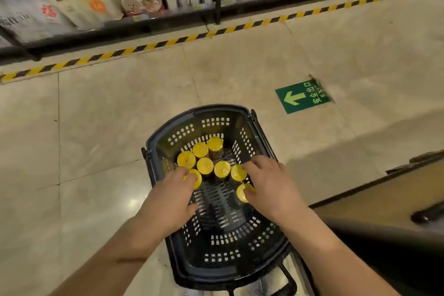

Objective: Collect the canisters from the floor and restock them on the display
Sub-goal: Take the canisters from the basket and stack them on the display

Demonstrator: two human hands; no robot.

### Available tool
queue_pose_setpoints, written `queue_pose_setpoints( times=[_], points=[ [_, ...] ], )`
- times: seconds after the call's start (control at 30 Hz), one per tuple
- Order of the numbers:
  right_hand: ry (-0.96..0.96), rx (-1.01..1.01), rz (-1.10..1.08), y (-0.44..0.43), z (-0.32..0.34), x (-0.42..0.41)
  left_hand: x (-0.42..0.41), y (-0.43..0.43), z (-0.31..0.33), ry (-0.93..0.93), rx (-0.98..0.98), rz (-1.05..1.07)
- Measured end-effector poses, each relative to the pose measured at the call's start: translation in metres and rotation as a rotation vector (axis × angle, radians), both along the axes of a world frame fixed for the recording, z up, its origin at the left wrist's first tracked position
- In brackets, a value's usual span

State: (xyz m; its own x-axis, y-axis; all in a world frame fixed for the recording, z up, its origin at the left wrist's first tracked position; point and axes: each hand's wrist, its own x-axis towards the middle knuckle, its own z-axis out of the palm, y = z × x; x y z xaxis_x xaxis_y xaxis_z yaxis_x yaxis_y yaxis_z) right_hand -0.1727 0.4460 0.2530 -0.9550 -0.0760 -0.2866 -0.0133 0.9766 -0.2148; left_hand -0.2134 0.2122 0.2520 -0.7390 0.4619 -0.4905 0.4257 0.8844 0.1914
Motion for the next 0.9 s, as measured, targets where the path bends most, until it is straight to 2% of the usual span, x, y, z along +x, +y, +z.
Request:
queue_pose_setpoints(
  times=[0.2,0.37,0.7,0.9],
  points=[
    [-0.076,0.009,0.016,-0.006,-0.129,0.002,-0.003,0.010,-0.129,-0.079,-0.114,0.016],
    [-0.133,0.040,0.009,-0.010,-0.201,0.005,-0.003,0.014,-0.204,-0.066,-0.150,0.027],
    [-0.196,0.027,0.011,-0.014,-0.256,-0.017,-0.025,0.017,-0.304,0.119,-0.367,0.212],
    [-0.219,-0.004,-0.002,-0.015,-0.275,-0.038,-0.040,0.033,-0.337,0.114,-0.430,0.278]
  ],
)
